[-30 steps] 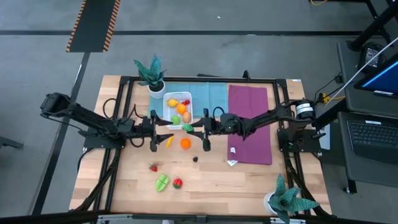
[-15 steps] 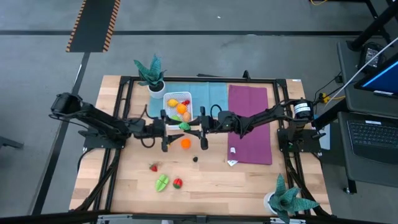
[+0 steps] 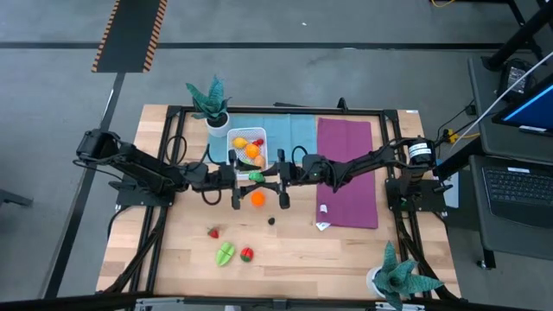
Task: Pick and placing Produce into tupperware
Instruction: Put the green pea into the white basket
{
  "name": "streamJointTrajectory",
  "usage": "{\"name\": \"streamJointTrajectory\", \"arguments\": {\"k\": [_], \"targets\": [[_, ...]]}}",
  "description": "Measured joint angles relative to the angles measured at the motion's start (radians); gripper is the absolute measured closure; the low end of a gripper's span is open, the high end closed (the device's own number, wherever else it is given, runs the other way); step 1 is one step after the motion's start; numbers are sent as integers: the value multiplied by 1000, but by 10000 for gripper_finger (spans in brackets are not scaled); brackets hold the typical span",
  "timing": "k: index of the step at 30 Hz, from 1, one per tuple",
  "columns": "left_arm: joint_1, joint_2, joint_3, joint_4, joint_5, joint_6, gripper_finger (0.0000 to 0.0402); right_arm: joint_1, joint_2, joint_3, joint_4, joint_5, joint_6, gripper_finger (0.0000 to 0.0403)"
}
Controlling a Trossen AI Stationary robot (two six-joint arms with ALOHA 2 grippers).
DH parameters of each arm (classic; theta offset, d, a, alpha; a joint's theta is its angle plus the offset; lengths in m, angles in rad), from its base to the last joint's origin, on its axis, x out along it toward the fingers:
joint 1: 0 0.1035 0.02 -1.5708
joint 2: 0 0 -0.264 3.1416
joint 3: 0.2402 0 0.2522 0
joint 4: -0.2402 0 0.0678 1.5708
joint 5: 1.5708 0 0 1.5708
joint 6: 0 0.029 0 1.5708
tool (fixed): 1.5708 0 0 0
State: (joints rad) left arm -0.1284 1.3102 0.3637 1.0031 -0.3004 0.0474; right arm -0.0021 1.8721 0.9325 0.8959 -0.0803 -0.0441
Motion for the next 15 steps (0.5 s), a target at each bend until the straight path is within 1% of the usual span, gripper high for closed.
{"name": "streamJointTrajectory", "arguments": {"k": [3, 6, 15], "targets": [[0, 0, 0, 9, 5, 13, 161, 0, 0, 0, 0, 0, -3, 280], [0, 0, 0, 8, 8, 13, 185, 0, 0, 0, 1, 0, -3, 280], [0, 0, 0, 8, 6, 16, 294, 0, 0, 0, 1, 1, -1, 280]]}}
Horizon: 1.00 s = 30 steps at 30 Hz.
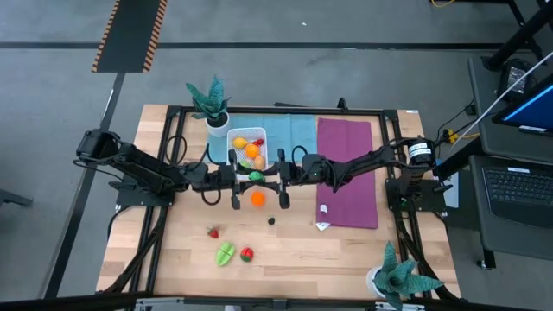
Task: Pick and placing Produce into tupperware
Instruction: Put the green pea into the white basket
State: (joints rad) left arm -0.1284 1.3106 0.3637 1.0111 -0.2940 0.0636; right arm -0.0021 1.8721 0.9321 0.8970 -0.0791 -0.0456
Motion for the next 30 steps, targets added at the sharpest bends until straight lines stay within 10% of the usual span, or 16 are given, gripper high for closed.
{"name": "streamJointTrajectory", "arguments": {"k": [30], "targets": [[23, 0, -1, -7, 2, 19, 293, -3, 0, 0, -34, -27, 66, 143]]}}
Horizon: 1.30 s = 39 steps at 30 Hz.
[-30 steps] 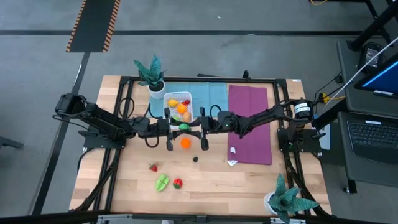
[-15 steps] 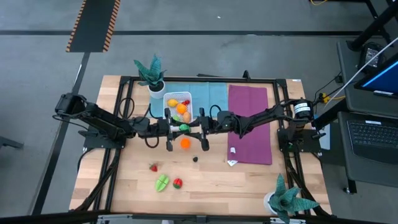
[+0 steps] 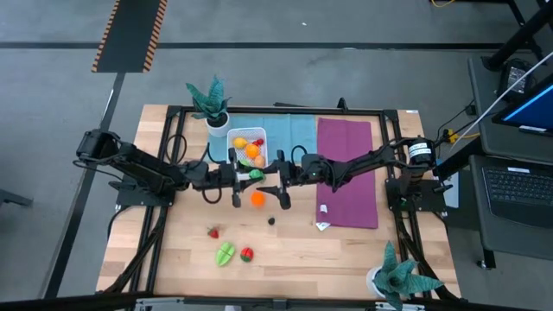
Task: Pick and placing Produce into tupperware
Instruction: Put the green pea into the white basket
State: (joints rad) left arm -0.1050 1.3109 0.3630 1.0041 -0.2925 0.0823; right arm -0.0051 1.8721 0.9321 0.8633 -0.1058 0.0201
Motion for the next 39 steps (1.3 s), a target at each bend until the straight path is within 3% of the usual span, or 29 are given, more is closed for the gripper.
{"name": "streamJointTrajectory", "arguments": {"k": [4, 9, 16, 28, 33, 39], "targets": [[14, 0, 0, -1, 1, 6, 293, 0, 0, -1, -25, 3, -4, 112], [31, -37, -1, -45, -3, 33, 293, -13, 0, -1, -111, 5, -2, 103], [57, -168, -1, -219, -3, 32, 293, -63, 0, -1, -256, 11, 80, 102], [58, -373, -1, -557, -67, 1, 293, -48, -67, -6, -375, 11, -4, 102], [58, -424, -1, -636, -93, -2, 293, -33, -128, -61, -329, 32, -25, 102], [71, -459, -1, -713, -100, -37, 293, -28, -271, -232, -201, 115, -25, 102]]}}
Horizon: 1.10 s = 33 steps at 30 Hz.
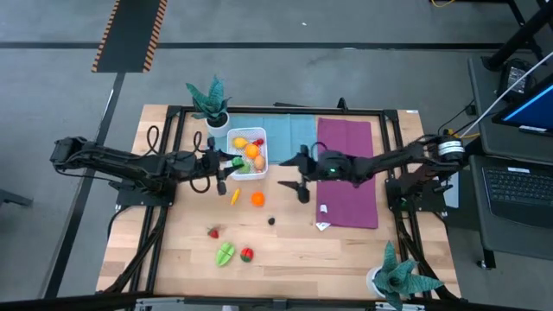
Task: Pick and placing Produce into tupperware
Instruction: Put the green pea into the white basket
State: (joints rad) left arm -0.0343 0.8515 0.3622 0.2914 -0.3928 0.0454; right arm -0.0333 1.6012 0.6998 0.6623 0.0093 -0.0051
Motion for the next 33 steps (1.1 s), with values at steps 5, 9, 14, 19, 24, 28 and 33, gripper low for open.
{"name": "streamJointTrajectory", "arguments": {"k": [5, 9, 14, 19, 24, 28, 33], "targets": [[55, 3, 0, -78, 11, -99, 293, 19, -93, -94, 51, -3, 2, 102], [110, 6, 0, -109, 94, -167, 293, 25, -116, -117, 58, 3, 25, 102], [167, 6, 56, -256, 133, -210, 293, 25, -115, -117, 54, 9, 28, 102], [208, 55, 150, -397, 192, -223, 293, 25, -115, -117, 53, 8, 28, 102], [271, 157, 237, -515, 274, -217, 293, 25, -115, -117, 52, 8, 31, 102], [321, 238, 322, -578, 360, -188, 293, 25, -114, -117, 49, 8, 32, 102], [353, 322, 434, -692, 362, -130, 293, 25, -114, -117, 33, 8, 38, 102]]}}
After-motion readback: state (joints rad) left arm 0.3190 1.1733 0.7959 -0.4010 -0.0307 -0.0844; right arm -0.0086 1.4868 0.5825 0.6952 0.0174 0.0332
